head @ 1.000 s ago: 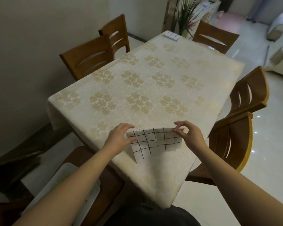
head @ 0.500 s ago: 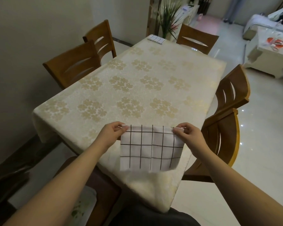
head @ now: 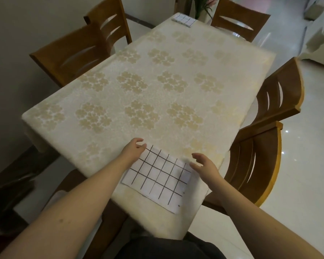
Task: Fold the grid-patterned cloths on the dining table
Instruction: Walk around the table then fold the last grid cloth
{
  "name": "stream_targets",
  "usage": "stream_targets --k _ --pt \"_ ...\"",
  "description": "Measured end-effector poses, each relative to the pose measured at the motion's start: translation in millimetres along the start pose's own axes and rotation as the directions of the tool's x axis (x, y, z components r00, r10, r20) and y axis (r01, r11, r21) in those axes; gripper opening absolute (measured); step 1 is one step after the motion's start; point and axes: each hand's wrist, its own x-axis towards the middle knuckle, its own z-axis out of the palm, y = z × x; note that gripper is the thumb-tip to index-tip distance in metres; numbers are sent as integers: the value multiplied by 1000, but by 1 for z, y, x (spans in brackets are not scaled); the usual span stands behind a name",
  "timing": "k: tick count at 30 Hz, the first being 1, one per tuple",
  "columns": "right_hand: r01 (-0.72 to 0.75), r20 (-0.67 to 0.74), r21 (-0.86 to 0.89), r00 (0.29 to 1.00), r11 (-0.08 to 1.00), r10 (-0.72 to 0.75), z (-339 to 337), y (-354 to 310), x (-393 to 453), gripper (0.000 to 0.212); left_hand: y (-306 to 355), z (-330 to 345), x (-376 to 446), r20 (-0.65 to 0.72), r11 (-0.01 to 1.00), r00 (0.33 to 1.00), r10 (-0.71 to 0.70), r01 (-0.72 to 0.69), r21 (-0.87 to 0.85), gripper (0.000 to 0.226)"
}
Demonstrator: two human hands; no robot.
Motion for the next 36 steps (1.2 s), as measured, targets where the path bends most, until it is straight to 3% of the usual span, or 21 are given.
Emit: stream_targets --k 3,6,11,17,22,28,36 --pt "70 76 -159 995 985 -59 3 3 7 35 -13 1 8 -22 995 997 -79 80 52 45" --pt "236 188 -327 965 915 -182 14 3 15 35 -28 -2 10 -83 984 987 -136 144 107 43" --pt "593 439 -488 801 641 -406 43 12 29 42 -53 -4 1 -89 965 986 -143 159 207 34" --pt "634 491 -617 773 466 -402 59 18 33 49 -60 -3 -14 -80 960 987 -142 157 231 34" --pt "561 382 -603 827 567 -411 55 18 26 45 -36 0 -34 -9 983 1000 -14 15 181 22" --pt "303 122 -541 951 785 -283 28 25 8 40 -6 27 -61 202 971 970 138 -173 165 17" --pt "97 -59 -441 989 892 -137 -3 44 -15 37 -8 103 -80 313 942 926 210 -278 190 15"
